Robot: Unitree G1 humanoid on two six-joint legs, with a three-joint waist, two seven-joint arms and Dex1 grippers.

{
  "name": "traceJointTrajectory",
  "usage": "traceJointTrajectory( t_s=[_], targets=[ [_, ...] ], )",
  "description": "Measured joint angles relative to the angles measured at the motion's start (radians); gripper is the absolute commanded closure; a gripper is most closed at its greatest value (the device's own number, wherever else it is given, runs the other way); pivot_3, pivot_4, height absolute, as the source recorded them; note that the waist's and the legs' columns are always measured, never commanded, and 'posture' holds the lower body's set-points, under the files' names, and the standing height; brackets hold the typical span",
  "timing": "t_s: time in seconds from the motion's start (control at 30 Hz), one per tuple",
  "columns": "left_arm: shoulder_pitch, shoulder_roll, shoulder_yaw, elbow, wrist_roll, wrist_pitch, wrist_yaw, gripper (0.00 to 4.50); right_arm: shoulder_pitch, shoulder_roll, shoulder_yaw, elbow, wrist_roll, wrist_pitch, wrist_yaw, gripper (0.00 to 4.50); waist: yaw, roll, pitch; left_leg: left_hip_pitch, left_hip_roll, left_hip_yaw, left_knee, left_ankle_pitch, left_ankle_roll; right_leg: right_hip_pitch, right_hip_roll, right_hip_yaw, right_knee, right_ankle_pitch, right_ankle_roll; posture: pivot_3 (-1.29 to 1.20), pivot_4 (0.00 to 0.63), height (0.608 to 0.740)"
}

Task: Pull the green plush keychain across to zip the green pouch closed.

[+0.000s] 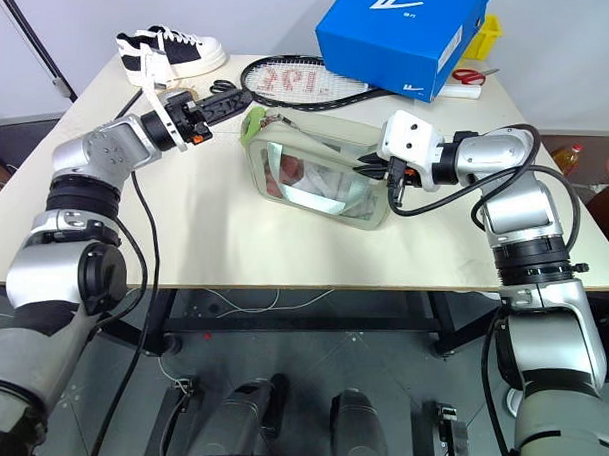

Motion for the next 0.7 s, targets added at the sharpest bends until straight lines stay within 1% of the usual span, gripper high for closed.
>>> traceJointTrajectory(
  t_s=[0.23, 0.4, 0.5, 0.6, 0.63, 0.67, 0.7],
  targets=[
    [0.005, -0.048, -0.017, 0.117, 0.077, -0.112, 0.099, 0.0, 0.004, -0.003, 0.0, -0.011, 0.001, 0.012, 0.0, 4.44, 0.001, 0.0, 0.0, 0.0, 0.0, 0.0, 0.0, 0.0, 0.0, 0.0, 0.0, 0.0, 0.0, 0.0, 0.0, 0.0, 0.15, 0.74],
    [0.005, -0.068, -0.034, 0.141, 0.109, -0.167, 0.102, 0.0, 0.012, -0.006, 0.0, -0.031, 0.001, 0.032, 0.001, 4.44, 0.002, 0.0, 0.0, 0.0, 0.0, 0.0, 0.001, -0.001, 0.0, 0.0, 0.0, 0.0, 0.0, 0.0, 0.0, 0.0, 0.15, 0.74],
    [0.005, -0.075, -0.034, 0.154, 0.114, -0.192, 0.094, 0.83, 0.014, -0.008, 0.0, -0.036, 0.001, 0.039, 0.002, 4.5, 0.004, 0.0, 0.0, 0.0, 0.0, 0.0, 0.003, -0.002, 0.001, 0.002, 0.0, 0.0, 0.0, 0.0, 0.0, 0.0, 0.15, 0.74],
    [0.001, -0.081, -0.034, 0.154, 0.114, -0.195, 0.071, 2.26, 0.017, -0.007, 0.0, -0.046, 0.002, 0.045, 0.002, 4.5, 0.003, 0.0, 0.0, 0.0, 0.0, 0.0, 0.004, -0.002, 0.002, 0.002, 0.0, -0.001, 0.0, 0.0, 0.0, 0.0, 0.15, 0.74],
    [0.001, -0.08, -0.034, 0.154, 0.114, -0.194, 0.064, 2.85, 0.018, -0.007, 0.0, -0.048, 0.002, 0.047, 0.002, 4.5, 0.002, 0.0, 0.0, 0.0, 0.0, 0.0, 0.004, -0.002, 0.002, 0.002, 0.0, -0.001, 0.0, 0.0, 0.0, 0.0, 0.15, 0.74],
    [0.001, -0.078, -0.035, 0.154, 0.115, -0.19, 0.059, 3.3, 0.019, -0.007, 0.0, -0.05, 0.003, 0.048, 0.002, 4.5, 0.002, 0.0, 0.0, 0.0, 0.0, 0.0, 0.004, -0.002, 0.002, 0.002, 0.0, -0.001, 0.0, 0.0, 0.0, 0.0, 0.15, 0.74],
    [0.002, -0.076, -0.037, 0.155, 0.118, -0.186, 0.055, 3.65, 0.019, -0.008, 0.0, -0.05, 0.003, 0.049, 0.001, 4.5, 0.002, 0.0, 0.0, 0.0, 0.0, 0.0, 0.004, -0.002, 0.002, 0.002, 0.0, -0.001, 0.0, 0.0, 0.0, 0.0, 0.15, 0.74]
  ],
)
